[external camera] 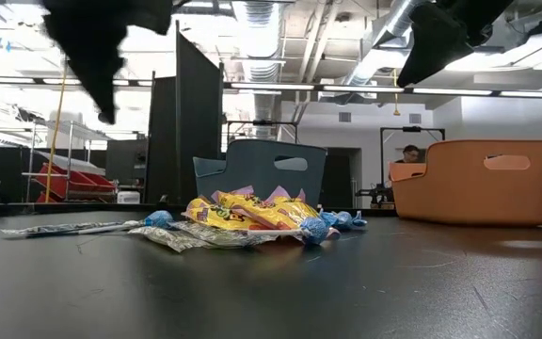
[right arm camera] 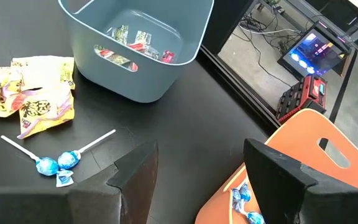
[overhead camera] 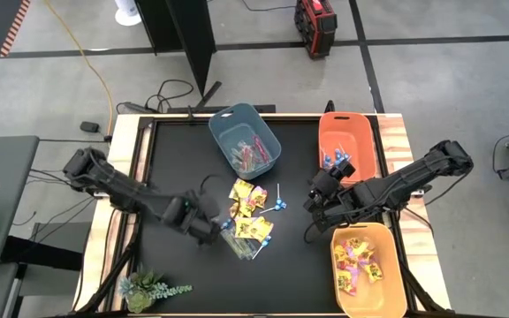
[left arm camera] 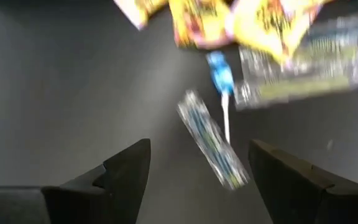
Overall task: Sort candy
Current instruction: Put the transparent candy into the blue bin
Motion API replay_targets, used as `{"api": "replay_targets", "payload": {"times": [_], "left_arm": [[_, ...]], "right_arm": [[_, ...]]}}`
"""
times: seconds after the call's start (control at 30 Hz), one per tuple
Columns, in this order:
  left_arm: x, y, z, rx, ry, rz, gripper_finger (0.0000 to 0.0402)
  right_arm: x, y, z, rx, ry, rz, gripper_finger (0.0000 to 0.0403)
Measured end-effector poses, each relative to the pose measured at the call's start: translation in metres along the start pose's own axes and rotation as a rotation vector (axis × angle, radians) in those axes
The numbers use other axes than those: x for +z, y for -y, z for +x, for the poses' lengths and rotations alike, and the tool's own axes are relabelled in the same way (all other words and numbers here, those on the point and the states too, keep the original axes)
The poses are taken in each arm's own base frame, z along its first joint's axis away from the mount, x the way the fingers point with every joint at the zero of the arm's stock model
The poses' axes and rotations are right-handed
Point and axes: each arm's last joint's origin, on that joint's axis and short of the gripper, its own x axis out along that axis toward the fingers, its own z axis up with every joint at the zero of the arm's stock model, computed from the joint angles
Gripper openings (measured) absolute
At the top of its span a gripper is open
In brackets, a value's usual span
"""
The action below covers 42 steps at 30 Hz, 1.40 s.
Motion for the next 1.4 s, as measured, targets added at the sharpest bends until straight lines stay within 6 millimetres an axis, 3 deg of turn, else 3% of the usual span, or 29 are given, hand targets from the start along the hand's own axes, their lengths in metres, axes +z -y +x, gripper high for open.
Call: {"api": "replay_targets", "payload": {"times": [0.17, 0.3, 0.83, 1.4], "left_arm": [[-0.030, 0.010, 0.014, -0.032, -0.062, -0.006, 0.0263], [-0.041, 0.013, 0.028, -0.063, -0.061, -0.014, 0.0263], [-0.056, 0.012, 0.066, -0.175, -0.070, -0.058, 0.0263], [-0.068, 0.003, 0.085, -0.156, -0.023, -0.111, 0.0263]], "right_arm": [[0.000, 0.000, 0.000, 0.000, 0.000, -0.004, 0.0253], [0.001, 0.001, 0.002, -0.006, -0.002, -0.017, 0.0253], [0.003, 0.003, 0.007, -0.026, -0.012, -0.023, 0.0253], [0.005, 0.002, 0.007, -0.017, -0.002, -0.012, 0.0253]]}}
